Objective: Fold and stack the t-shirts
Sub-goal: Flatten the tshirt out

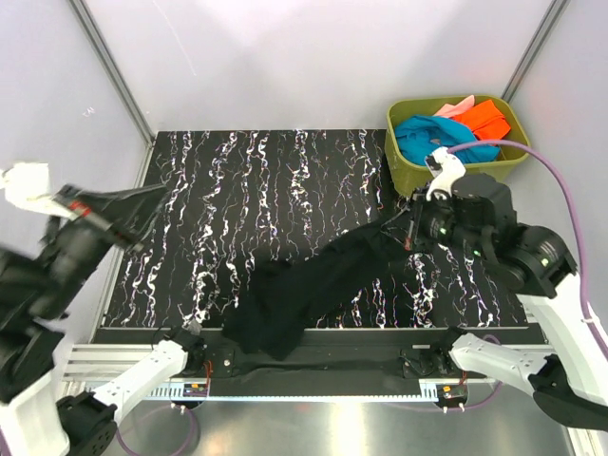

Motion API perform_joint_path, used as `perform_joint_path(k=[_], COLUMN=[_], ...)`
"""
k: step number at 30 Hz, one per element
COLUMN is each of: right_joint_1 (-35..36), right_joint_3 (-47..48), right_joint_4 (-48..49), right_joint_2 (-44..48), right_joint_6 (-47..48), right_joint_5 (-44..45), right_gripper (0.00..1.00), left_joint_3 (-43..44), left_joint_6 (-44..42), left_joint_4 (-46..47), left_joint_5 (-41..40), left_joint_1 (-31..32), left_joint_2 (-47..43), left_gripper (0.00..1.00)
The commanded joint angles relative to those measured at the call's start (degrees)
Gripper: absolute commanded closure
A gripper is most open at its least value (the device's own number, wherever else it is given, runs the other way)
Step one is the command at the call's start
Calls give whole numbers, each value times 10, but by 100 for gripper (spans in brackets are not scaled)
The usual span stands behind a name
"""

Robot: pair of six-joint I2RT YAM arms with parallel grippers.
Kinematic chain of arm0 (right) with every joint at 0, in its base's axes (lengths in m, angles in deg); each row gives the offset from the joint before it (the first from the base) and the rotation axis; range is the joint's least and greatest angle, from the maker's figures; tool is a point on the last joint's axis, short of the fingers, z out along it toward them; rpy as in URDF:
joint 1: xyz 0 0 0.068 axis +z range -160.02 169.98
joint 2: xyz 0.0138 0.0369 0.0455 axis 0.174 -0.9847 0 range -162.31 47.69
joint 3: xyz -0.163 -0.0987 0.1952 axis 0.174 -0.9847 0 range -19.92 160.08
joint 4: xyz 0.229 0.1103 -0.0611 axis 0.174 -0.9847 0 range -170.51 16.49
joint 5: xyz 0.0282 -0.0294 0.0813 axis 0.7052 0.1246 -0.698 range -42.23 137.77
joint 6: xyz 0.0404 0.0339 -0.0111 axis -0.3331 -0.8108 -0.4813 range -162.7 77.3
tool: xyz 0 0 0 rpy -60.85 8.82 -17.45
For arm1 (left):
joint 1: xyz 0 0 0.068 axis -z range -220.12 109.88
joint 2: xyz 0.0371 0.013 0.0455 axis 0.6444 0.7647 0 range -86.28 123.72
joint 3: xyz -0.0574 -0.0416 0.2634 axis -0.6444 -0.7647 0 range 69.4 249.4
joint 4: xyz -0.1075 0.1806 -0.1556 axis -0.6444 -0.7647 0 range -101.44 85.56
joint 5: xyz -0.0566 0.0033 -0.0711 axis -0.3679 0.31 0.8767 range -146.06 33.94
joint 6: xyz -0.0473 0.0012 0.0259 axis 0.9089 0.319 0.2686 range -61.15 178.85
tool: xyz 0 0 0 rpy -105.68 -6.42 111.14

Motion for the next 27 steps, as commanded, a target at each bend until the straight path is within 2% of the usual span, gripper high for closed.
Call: perform_joint_path(k=[1, 5, 6, 7, 9, 10, 11, 12, 13, 14, 16, 17, 18, 21, 22, 25, 27], right_joint_1=[3, 3, 3, 3, 3, 2, -2, -8, -24, -69, -137, -192, -209, -242, -245, -245, -245], right_joint_3=[19, -24, -33, -41, -61, -69, -78, -82, -85, -92, -120, -132, -138, -129, -124, -132, -145], right_joint_4=[4, 7, 6, 2, -14, -21, -24, -29, -23, -16, 31, 50, 63, 53, 40, 28, 26], right_joint_2=[21, 9, 0, -9, -42, -53, -81, -96, -112, -134, -149, -153, -161, -211, -227, -225, -204], right_joint_6=[-28, -66, -68, -72, -91, -90, -82, -79, -69, -45, -9, 2, 14, 54, 68, 80, 91], right_joint_5=[-60, -50, -47, -23, 41, 101, 131, 155, 164, 156, 90, 75, 63, 60, 60, 61, 52], right_gripper=[100, 100, 100, 100, 100, 100, 100, 100, 100, 100, 100, 100, 98, 71, 58, 35, 30], left_joint_3=[0, -67, -91, -145, -216, -256, -332, -356, -384, -421, -445, -457, -489, -536, -553, -568, -568], left_joint_6=[24, 42, 50, 55, 73, 78, 81, 84, 86, 95, 116, 133, 141, 162, 170, 183, 184], left_joint_4=[2, 1, -6, 0, 12, 31, 47, 51, 68, 78, 74, 76, 80, 130, 141, 174, 184], left_joint_5=[5, 27, 42, 91, 110, 116, 110, 95, 74, 60, 29, 21, 10, 22, 33, 38, 37], left_joint_1=[-3, -3, -3, -3, -1, 12, 22, 33, 69, 91, 145, 156, 164, 166, 167, 168, 168], left_joint_2=[-9, 16, 39, 52, 70, 75, 75, 80, 89, 98, 120, 140, 147, 164, 170, 192, 217], left_gripper=[100, 99, 85, 77, 72, 61, 58, 54, 49, 47, 44, 40, 37, 23, 22, 17, 16])
